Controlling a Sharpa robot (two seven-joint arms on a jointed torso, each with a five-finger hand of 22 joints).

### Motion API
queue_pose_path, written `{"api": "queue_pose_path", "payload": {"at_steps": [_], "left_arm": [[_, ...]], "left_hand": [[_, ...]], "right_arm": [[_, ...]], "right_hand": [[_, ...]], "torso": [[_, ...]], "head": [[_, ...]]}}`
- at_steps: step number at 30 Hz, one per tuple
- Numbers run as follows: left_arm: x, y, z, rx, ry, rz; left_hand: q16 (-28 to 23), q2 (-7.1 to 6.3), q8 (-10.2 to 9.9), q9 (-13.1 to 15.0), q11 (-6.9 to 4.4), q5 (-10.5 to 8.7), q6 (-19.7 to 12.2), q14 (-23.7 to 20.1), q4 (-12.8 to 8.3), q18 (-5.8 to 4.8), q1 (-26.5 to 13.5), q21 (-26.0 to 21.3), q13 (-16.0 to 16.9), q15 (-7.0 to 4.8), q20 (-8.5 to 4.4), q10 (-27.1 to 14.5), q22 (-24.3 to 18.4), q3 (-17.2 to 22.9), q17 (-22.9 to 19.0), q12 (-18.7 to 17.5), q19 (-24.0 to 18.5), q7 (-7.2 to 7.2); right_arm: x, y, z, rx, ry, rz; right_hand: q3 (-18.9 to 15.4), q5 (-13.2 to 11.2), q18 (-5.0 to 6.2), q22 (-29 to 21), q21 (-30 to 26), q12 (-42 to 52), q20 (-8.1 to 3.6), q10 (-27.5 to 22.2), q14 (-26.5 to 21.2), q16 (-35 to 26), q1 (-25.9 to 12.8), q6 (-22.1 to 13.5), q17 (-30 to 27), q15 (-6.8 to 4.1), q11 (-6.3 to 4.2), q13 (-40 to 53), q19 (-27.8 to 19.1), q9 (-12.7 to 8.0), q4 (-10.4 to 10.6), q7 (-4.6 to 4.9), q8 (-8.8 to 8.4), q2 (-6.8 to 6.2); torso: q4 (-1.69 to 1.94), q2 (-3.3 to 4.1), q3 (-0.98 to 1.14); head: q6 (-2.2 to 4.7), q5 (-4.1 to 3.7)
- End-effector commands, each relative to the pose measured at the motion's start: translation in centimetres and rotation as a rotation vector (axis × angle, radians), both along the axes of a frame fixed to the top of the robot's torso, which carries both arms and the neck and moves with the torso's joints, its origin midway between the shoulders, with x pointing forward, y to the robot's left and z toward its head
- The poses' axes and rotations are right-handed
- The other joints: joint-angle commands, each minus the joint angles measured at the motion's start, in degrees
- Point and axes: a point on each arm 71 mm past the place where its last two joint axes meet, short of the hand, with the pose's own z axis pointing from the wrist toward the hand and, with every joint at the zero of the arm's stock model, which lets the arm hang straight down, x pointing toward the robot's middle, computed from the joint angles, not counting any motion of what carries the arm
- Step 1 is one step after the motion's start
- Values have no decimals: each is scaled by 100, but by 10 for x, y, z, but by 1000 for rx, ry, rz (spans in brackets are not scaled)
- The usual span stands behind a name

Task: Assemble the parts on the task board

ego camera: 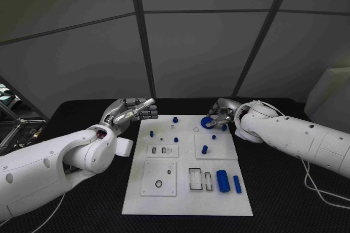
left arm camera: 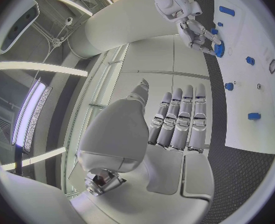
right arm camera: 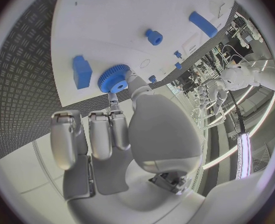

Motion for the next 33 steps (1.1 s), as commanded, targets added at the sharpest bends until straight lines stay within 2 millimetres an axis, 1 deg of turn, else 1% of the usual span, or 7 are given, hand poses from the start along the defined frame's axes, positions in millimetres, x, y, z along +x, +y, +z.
{"api": "queue_pose_path", "payload": {"at_steps": [1, 9, 12, 16, 23, 27, 33], "left_arm": [[0, -1, 1, -2, -5, -13], [0, 0, 1, 0, -3, -12], [0, 0, 1, 0, -2, -12], [0, 0, 1, 1, 0, -12], [0, 0, 1, 1, 1, -14], [0, 0, 1, 1, 2, -14], [0, 0, 1, 1, 3, -16]], "left_hand": [[-34, 28, -29, -8, 25, -12, 12, 23, -26, -72, 36, -20, -7, 22, 4, -24, -5, -13, -8, -10, -21, 29], [-34, 28, -29, -8, 25, -12, 12, 23, -26, -72, 36, -20, -7, 22, 4, -24, -5, -13, -8, -10, -21, 29], [-40, 29, -32, -9, 25, -12, 14, 24, -31, -72, 38, -21, -7, 22, 5, -24, -8, -15, -8, -15, -20, 30], [-40, 29, -32, -9, 25, -12, 14, 24, -31, -72, 38, -21, -7, 22, 5, -24, -8, -15, -8, -15, -20, 30], [-47, 25, -38, -11, 26, -14, 12, 25, -39, -72, 41, -23, -7, 23, 5, -26, -11, -21, -8, -20, -20, 35], [-47, 25, -38, -11, 26, -14, 12, 25, -39, -72, 41, -23, -7, 23, 5, -26, -11, -21, -8, -20, -20, 35], [-53, 22, -45, -13, 29, -14, 8, 25, -44, -72, 41, -25, -8, 24, 6, -29, -13, -26, -8, -27, -19, 40]], "right_arm": [[0, 1, -1, -24, 10, 6], [0, 2, -1, -46, -4, 14], [0, 4, 1, -52, -22, 23], [-1, 7, 3, -55, -58, 39], [-6, 16, 9, -33, -119, 74], [-12, 22, 13, -19, -146, 95], [-22, 43, 22, -15, -220, 147]], "right_hand": [[38, 36, -85, 1508, 18, 33, -13, 346, 415, 25, 41, 121, 712, -20, -52, 1025, 605, 12, -95, -23, 34, 121], [254, 68, -85, 1508, 18, 93, -67, 387, 421, 41, 172, 494, 753, -82, -129, 1106, 605, 68, -348, -110, 100, 393], [407, -12, -85, 1508, 18, 101, -92, 392, 420, 39, 232, 583, 752, -107, -154, 1119, 605, 77, -466, -135, 89, 478], [510, -22, -85, 1508, 18, 114, -105, 401, 421, 39, 216, 650, 758, -117, -164, 1137, 605, 84, -553, -146, 74, 488], [572, -7, -85, 1508, 18, 137, -114, 418, 421, 36, 112, 701, 754, -124, -171, 1167, 605, 86, -603, -152, 45, 456], [585, -6, -85, 1508, 18, 135, -115, 417, 421, 35, 64, 708, 752, -125, -171, 1166, 605, 85, -615, -154, 29, 433], [612, -4, -85, 1508, 18, 150, -118, 428, 425, 42, 33, 729, 770, -128, -176, 1184, 605, 87, -638, -160, 19, 420]], "torso": [[4, 1, 2], [-3, 1, 2], [-1, 2, 4], [3, 1, 5], [2, 2, 9], [-2, -2, 1], [7, 0, 0]], "head": [[-5, -6], [-33, 2], [-37, 4], [-27, -2], [-20, 10], [-15, 21], [-7, 35]]}}
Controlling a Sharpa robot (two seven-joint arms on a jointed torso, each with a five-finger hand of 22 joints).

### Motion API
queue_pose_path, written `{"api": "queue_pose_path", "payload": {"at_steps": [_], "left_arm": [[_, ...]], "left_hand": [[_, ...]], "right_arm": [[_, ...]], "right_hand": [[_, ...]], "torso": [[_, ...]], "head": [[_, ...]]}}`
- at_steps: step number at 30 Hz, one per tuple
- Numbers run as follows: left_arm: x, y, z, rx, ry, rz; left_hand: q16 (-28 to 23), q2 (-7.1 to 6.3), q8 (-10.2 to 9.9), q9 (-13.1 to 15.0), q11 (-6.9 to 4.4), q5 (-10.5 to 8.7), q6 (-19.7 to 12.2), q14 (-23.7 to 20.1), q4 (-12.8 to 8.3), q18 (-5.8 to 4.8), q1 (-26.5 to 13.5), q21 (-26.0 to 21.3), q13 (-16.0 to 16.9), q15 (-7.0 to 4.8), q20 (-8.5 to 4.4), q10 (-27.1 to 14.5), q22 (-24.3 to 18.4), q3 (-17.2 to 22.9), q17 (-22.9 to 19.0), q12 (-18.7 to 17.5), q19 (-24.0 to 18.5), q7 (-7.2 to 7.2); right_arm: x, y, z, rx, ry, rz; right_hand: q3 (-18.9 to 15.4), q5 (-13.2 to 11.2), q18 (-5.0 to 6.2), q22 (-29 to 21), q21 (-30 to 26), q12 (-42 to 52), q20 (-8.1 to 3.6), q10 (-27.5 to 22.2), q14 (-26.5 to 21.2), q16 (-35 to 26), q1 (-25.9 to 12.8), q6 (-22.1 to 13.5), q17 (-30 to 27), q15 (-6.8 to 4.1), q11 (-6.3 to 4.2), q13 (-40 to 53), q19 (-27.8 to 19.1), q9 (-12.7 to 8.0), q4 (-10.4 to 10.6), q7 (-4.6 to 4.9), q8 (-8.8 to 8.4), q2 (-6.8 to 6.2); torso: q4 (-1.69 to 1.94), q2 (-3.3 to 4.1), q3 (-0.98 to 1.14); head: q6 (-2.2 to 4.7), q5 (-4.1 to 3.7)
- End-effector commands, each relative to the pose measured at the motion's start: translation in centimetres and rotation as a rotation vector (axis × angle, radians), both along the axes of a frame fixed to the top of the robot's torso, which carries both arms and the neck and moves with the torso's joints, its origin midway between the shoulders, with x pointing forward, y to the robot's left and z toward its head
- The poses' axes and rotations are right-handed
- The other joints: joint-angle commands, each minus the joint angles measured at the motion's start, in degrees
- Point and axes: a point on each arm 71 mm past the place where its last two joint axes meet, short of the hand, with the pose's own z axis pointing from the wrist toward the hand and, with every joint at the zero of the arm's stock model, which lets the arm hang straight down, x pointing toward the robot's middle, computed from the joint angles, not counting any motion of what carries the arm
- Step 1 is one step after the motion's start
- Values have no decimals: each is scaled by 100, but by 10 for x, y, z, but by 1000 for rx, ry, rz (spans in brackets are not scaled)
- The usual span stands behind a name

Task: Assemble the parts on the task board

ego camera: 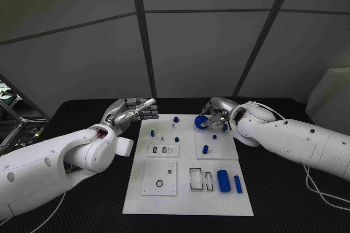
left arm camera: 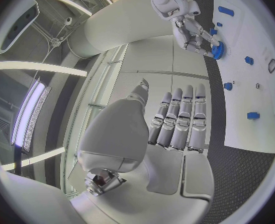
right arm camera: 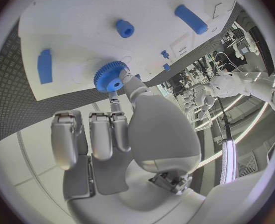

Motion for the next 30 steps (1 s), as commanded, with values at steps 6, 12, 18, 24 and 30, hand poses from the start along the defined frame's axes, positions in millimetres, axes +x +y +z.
{"api": "queue_pose_path", "payload": {"at_steps": [6, 12, 18, 24, 30], "left_arm": [[0, -2, 1, -2, -4, -16], [0, -2, 1, -2, -4, -14], [0, -2, 1, -2, -4, -15], [1, -3, 1, -3, -4, -15], [1, -3, 1, -3, -4, -17]], "left_hand": [[-35, 22, -19, -7, 29, -14, 8, 25, -27, -72, 41, -25, -8, 24, 6, -29, -8, -10, -8, -27, -19, 40], [-35, 22, -19, -7, 29, -14, 8, 25, -27, -72, 41, -25, -8, 24, 6, -29, -8, -10, -8, -27, -19, 40], [-35, 22, -19, -7, 29, -14, 8, 25, -27, -72, 41, -25, -8, 24, 6, -29, -8, -10, -8, -27, -19, 40], [-35, 22, -19, -7, 29, -14, 8, 25, -27, -72, 41, -25, -8, 24, 6, -29, -8, -10, -8, -27, -19, 40], [-35, 22, -19, -7, 29, -14, 8, 25, -27, -72, 41, -25, -8, 24, 6, -29, -8, -10, -8, -27, -19, 40]], "right_arm": [[-9, 44, 14, -2, -148, 95], [-10, 77, 15, -4, -176, 146], [-8, 97, 14, -8, -186, 166], [-5, 107, 11, -20, -178, 171], [-3, 114, 5, -39, -160, 184]], "right_hand": [[43, 31, -86, 1509, 18, 34, -35, 432, 421, 35, -74, 258, 759, -45, -56, 1190, 604, 82, -24, -102, -19, -23], [62, 32, -86, 1509, 18, 32, -37, 431, 419, 29, -104, 266, 748, -46, -56, 1188, 604, 81, -30, -102, -30, -21], [73, 35, -86, 1509, 18, 32, -38, 431, 416, 24, -120, 271, 736, -47, -57, 1188, 604, 82, -33, -103, -35, -20], [85, 40, -86, 1509, 18, 28, -39, 429, 413, 18, -138, 273, 722, -48, -57, 1184, 604, 81, -36, -103, -43, -21], [89, 41, -86, 1509, 18, 28, -39, 429, 413, 17, -144, 272, 721, -48, -57, 1184, 604, 81, -38, -102, -47, -23]], "torso": [[20, 5, -3], [20, 7, -3], [21, 6, 0], [10, 4, 2], [2, 7, 5]], "head": [[14, 47], [3, 70], [-9, 86], [-24, 113], [-32, 124]]}}
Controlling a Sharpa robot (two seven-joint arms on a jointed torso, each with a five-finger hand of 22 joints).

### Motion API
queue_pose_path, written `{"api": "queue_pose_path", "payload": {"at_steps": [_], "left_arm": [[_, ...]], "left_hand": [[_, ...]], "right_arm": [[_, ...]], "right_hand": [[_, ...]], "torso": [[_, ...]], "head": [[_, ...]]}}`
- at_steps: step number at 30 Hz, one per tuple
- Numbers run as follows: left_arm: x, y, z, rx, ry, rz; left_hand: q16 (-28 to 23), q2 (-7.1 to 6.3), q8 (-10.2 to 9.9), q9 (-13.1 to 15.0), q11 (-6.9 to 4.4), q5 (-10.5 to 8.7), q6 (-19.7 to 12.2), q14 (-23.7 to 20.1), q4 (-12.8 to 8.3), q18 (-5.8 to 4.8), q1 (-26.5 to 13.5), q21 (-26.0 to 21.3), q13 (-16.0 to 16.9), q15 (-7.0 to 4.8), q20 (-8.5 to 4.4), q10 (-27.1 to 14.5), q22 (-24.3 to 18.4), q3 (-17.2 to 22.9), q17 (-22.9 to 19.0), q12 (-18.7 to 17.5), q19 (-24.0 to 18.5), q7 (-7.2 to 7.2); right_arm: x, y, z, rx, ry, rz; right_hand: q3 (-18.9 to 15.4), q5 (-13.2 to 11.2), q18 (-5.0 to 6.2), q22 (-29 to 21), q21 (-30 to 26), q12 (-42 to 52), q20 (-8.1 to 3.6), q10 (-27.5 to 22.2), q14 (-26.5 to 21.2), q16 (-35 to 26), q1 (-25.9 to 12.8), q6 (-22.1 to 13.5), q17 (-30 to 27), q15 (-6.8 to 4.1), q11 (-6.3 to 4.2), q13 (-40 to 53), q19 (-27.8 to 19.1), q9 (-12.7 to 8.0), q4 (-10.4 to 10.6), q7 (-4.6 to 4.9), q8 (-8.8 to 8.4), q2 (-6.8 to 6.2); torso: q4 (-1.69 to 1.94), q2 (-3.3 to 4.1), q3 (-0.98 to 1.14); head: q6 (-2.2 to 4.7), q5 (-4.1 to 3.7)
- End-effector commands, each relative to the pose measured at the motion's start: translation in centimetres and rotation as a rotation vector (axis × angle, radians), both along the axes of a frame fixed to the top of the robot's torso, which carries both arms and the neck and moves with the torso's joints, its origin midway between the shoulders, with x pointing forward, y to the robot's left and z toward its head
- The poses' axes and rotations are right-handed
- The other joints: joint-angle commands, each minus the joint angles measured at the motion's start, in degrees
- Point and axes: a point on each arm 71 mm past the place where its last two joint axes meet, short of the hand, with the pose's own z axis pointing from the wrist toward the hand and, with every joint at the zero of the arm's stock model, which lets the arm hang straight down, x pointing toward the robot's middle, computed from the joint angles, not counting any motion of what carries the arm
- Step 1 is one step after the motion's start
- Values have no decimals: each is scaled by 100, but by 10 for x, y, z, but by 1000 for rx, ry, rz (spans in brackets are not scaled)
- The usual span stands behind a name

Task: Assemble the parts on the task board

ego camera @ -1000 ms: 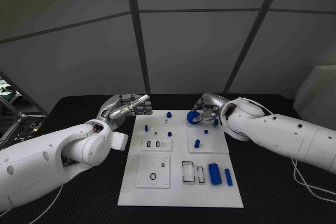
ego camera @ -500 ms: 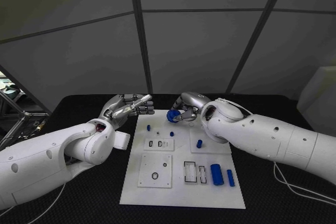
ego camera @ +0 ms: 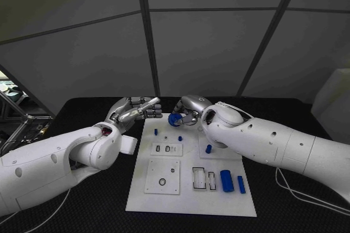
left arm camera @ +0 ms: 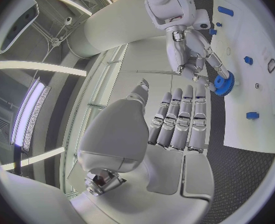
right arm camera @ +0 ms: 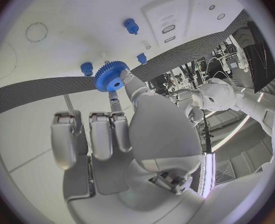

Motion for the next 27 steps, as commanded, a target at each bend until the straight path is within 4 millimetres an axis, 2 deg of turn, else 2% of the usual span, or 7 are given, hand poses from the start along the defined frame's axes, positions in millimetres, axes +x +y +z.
{"api": "queue_pose_path", "payload": {"at_steps": [1, 20, 27], "left_arm": [[0, -2, 2, -3, -7, -13], [0, -2, 2, -3, -7, -14], [0, -2, 2, -2, -6, -14]], "left_hand": [[-36, 22, -19, -8, 29, -14, 8, 25, -27, -72, 41, -25, -8, 24, 6, -29, -10, -10, -8, -27, -19, 40], [-36, 22, -19, -8, 29, -14, 8, 25, -27, -72, 41, -25, -8, 24, 6, -29, -10, -10, -8, -27, -19, 40], [-36, 22, -19, -8, 29, -14, 8, 25, -27, -72, 41, -25, -8, 24, 6, -29, -10, -10, -8, -27, -19, 40]], "right_arm": [[0, 4, 0, -21, -9, 20], [3, 4, -7, -76, 32, 8], [4, 5, -11, -105, 60, 2]], "right_hand": [[29, 26, -87, 1509, 18, 28, -40, 407, 434, -4, -29, 253, 721, -28, -37, 1184, 604, 80, -6, -121, 21, 35], [48, 30, -87, 1509, 18, 18, -41, 400, 429, -13, -79, 260, 701, -29, -36, 1172, 604, 80, -9, -120, 5, 24], [68, 2, -87, 1509, 18, -29, -38, 366, 419, -36, -209, 216, 657, -22, -23, 1118, 604, 67, -18, -104, -49, -56]], "torso": [[-12, 1, 3], [-14, -1, 5], [-14, -1, 5]], "head": [[-11, 5], [-30, 12], [-45, 16]]}}
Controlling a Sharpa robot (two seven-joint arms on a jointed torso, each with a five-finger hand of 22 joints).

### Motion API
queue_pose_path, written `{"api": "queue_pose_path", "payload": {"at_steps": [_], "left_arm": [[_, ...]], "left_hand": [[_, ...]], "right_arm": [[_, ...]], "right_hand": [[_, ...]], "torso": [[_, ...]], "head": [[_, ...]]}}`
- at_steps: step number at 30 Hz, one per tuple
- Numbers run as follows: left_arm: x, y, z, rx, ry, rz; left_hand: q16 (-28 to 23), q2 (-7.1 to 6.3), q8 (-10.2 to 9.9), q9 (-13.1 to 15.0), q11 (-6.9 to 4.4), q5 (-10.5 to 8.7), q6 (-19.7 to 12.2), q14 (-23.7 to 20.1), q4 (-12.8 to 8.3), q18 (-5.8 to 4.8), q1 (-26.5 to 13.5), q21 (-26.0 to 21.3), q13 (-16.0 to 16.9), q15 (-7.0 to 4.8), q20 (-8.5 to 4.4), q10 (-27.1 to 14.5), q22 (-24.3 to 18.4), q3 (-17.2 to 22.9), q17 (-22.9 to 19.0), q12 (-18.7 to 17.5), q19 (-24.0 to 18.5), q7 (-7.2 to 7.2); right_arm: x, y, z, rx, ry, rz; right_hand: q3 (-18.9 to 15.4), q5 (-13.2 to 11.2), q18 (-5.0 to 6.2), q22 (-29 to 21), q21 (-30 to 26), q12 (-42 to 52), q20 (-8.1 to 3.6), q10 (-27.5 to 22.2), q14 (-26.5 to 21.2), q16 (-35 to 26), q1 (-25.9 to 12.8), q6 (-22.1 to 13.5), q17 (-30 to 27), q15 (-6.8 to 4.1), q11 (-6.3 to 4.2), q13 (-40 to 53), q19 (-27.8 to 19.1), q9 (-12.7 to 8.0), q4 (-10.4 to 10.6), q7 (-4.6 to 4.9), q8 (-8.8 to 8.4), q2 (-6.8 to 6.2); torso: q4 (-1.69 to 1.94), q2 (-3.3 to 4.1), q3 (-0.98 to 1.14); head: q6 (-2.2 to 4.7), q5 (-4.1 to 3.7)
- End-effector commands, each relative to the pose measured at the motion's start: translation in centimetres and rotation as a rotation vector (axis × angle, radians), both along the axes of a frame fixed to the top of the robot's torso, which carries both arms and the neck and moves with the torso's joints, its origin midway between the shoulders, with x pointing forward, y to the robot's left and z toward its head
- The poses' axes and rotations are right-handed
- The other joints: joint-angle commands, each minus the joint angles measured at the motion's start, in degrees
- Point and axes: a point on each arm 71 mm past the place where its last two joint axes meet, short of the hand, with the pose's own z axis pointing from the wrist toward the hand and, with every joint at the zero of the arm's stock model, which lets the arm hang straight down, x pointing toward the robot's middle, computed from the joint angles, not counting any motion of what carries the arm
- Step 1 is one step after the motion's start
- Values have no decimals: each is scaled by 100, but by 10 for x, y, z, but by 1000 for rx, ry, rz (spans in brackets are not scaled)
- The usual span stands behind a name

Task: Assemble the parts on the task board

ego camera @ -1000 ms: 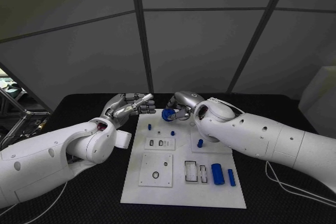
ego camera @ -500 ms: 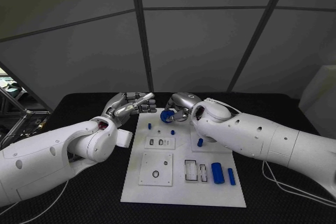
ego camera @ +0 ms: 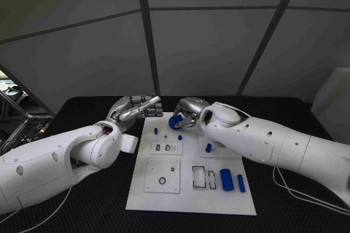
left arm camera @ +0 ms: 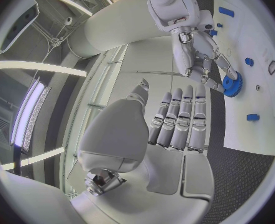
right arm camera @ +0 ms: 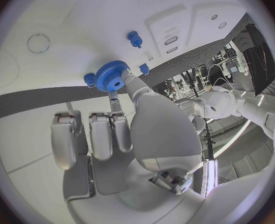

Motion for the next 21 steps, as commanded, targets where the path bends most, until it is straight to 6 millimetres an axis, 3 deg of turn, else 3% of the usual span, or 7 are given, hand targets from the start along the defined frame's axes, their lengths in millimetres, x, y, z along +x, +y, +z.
{"api": "queue_pose_path", "payload": {"at_steps": [1, 5, 9, 11, 16, 21], "left_arm": [[0, -1, 2, -2, -6, -12], [0, -1, 2, -2, -6, -11], [0, -1, 2, -2, -6, -11], [0, -1, 1, -1, -6, -11], [0, 0, 1, -1, -5, -9], [0, 0, 1, 0, -5, -8]], "left_hand": [[-36, 22, -20, -9, 29, -14, 8, 25, -28, -72, 41, -25, -8, 24, 6, -29, -6, -10, -8, -27, -19, 40], [-36, 22, -20, -9, 29, -14, 8, 25, -28, -72, 41, -25, -8, 24, 6, -29, -6, -10, -8, -27, -19, 40], [-36, 22, -20, -9, 29, -14, 8, 25, -28, -72, 41, -25, -8, 24, 6, -29, -6, -10, -8, -27, -19, 40], [-36, 22, -20, -9, 29, -14, 8, 25, -28, -72, 41, -25, -8, 24, 6, -29, -6, -10, -8, -27, -19, 40], [-59, 24, -37, -14, 35, -15, 6, 27, -40, -73, 37, -31, -7, 28, 9, -32, -16, -26, -9, -45, -17, 48], [-59, 24, -37, -14, 35, -15, 6, 27, -40, -73, 37, -31, -7, 28, 9, -32, -16, -27, -9, -45, -17, 48]], "right_arm": [[1, 0, -2, -37, 22, -2], [2, -1, -2, -36, 19, -15], [4, -3, -2, -28, 8, -31], [5, -4, -2, -26, 8, -35], [6, -5, -5, -32, 38, -32], [5, -5, -8, -43, 82, -23]], "right_hand": [[37, -24, -87, 1509, 18, -44, -36, 355, 416, -41, -118, 138, 644, -19, -18, 1101, 604, 60, 14, -127, -33, -32], [60, -56, -87, 1509, 18, -101, -12, 311, 410, -56, -230, -76, 621, 10, 25, 1038, 604, 11, 12, -74, -57, -112], [67, -98, -87, 1509, 18, -280, 55, 173, 406, -68, -330, -859, 606, 97, 134, 834, 604, -108, 2, 53, -59, -238], [63, -121, -87, 1509, 18, -330, 83, 133, 405, -73, -384, -1001, 600, 119, 156, 779, 604, -95, 35, 74, -55, -273], [39, -135, -87, 1509, 18, -341, 124, 124, 407, -70, -560, -966, 611, 152, 188, 767, 604, -66, 188, 99, -13, -345], [10, -106, -87, 1509, 18, -295, 122, 161, 414, -59, -874, -761, 639, 134, 158, 816, 604, -41, 498, 58, 34, -339]], "torso": [[3, 0, 0], [0, 0, 1], [-2, -2, 1], [-1, 0, 3], [-1, -1, 2], [-2, -1, 2]], "head": [[-8, -2], [-5, 4], [-16, 3], [-17, 3], [-16, 1], [-24, -4]]}}
